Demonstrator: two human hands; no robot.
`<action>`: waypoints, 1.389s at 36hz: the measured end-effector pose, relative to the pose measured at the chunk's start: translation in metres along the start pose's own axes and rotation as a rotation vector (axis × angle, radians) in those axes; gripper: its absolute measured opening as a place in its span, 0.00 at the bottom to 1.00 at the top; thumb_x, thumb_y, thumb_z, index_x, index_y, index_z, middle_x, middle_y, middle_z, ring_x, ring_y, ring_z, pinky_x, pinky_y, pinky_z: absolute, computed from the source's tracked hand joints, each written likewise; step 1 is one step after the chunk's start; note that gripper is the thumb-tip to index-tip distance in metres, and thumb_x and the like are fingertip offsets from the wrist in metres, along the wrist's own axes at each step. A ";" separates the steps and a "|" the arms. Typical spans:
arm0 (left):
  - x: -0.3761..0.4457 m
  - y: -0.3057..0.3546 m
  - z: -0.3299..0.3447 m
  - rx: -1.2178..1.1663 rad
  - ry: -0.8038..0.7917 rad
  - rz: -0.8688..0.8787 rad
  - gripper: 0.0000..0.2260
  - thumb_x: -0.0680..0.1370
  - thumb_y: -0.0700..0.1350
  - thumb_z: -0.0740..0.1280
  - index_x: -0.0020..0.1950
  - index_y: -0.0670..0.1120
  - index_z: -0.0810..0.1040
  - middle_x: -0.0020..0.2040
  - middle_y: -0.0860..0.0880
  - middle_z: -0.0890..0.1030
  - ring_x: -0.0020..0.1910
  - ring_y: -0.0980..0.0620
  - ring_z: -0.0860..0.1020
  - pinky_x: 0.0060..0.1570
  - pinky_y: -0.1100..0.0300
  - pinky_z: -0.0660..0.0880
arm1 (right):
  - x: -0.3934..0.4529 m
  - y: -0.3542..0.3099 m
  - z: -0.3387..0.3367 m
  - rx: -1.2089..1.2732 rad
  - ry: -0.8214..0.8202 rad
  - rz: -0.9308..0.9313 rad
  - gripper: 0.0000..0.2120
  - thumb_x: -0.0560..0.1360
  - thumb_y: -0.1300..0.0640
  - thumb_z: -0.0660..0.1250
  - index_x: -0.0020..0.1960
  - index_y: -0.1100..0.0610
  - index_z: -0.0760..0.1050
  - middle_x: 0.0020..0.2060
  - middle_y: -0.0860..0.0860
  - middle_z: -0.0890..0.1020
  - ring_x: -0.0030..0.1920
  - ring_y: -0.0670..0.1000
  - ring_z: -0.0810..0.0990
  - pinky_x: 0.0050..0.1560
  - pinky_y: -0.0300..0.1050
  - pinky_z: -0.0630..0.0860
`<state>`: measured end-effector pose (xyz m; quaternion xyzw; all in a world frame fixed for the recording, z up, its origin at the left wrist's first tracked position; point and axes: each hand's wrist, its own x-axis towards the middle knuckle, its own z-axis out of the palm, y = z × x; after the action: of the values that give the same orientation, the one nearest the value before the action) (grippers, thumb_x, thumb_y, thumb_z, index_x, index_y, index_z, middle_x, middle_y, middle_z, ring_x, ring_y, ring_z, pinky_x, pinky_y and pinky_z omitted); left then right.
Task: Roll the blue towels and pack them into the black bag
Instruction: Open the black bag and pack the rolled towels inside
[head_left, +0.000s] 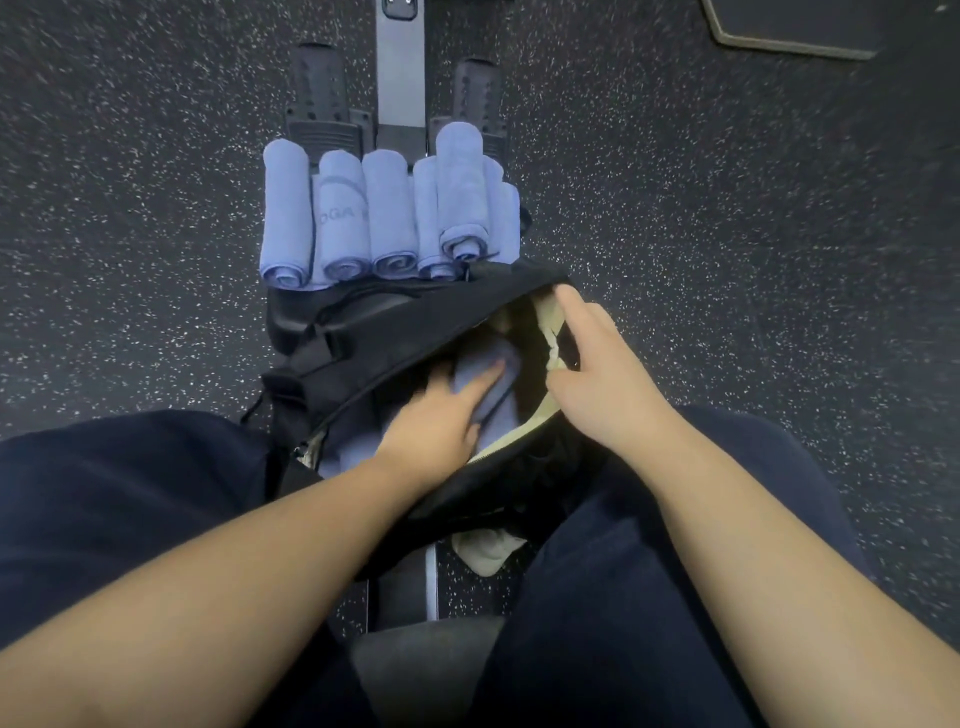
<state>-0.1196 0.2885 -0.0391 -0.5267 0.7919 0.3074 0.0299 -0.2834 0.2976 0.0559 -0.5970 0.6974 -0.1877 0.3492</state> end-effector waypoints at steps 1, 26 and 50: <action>0.003 0.002 0.000 -0.020 0.022 -0.037 0.32 0.78 0.45 0.59 0.76 0.66 0.48 0.68 0.39 0.62 0.58 0.34 0.72 0.56 0.47 0.72 | 0.000 0.000 0.000 -0.003 0.002 0.000 0.32 0.70 0.69 0.58 0.70 0.49 0.60 0.42 0.42 0.63 0.37 0.39 0.67 0.36 0.32 0.63; 0.009 -0.029 0.010 -0.545 -0.178 0.104 0.31 0.80 0.37 0.61 0.77 0.57 0.51 0.71 0.64 0.56 0.74 0.56 0.61 0.60 0.80 0.52 | -0.003 0.002 -0.003 0.019 -0.011 -0.036 0.35 0.69 0.70 0.61 0.71 0.45 0.61 0.43 0.41 0.65 0.40 0.34 0.68 0.38 0.25 0.64; 0.033 0.019 0.019 -0.495 0.101 -0.112 0.35 0.73 0.45 0.66 0.75 0.64 0.56 0.65 0.37 0.67 0.63 0.36 0.70 0.63 0.51 0.69 | -0.011 0.000 -0.009 -0.013 -0.021 -0.068 0.33 0.69 0.72 0.59 0.70 0.50 0.64 0.43 0.40 0.65 0.40 0.33 0.68 0.40 0.25 0.63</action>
<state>-0.1562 0.2761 -0.0581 -0.5756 0.6628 0.4631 -0.1224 -0.2892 0.3062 0.0650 -0.6247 0.6742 -0.1885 0.3459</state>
